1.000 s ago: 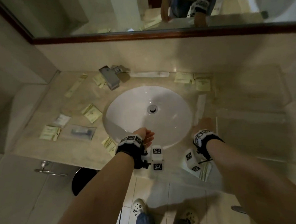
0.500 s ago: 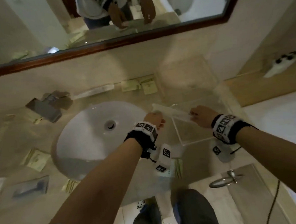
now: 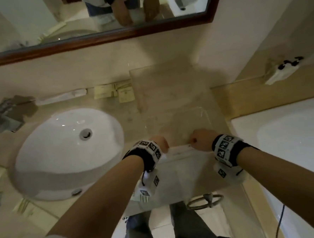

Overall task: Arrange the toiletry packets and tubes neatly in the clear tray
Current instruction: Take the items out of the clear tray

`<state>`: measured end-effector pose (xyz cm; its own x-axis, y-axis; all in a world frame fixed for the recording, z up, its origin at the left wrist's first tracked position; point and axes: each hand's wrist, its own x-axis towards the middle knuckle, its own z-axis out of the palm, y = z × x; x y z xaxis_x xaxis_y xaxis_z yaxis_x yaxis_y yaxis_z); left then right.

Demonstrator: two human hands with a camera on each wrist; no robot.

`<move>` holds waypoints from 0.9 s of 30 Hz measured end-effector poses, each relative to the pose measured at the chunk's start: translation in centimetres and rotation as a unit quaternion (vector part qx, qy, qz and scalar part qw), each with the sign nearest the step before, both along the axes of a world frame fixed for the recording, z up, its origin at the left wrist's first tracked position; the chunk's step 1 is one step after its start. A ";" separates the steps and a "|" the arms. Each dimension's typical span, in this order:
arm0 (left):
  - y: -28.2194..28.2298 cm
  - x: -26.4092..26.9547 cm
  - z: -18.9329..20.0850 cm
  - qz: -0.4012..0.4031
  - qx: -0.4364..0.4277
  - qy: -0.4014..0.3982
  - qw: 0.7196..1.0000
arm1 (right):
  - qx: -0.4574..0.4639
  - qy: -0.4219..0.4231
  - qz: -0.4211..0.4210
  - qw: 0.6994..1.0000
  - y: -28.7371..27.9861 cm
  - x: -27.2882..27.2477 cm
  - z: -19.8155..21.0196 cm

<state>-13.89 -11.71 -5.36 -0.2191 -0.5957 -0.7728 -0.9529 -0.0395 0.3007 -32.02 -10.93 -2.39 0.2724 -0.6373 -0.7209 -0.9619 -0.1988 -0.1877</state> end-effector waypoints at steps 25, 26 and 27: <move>-7.7 20.5 5.5 0.541 -0.105 0.210 0.807 | -0.129 -0.347 -0.194 0.908 -12.1 26.5 1.4; -8.4 22.3 5.4 0.552 -0.121 0.209 0.798 | -0.137 -0.347 -0.193 0.907 -13.1 28.4 1.2; -9.0 24.2 5.2 0.571 -0.125 0.212 0.783 | -0.144 -0.344 -0.189 0.908 -14.0 30.3 0.8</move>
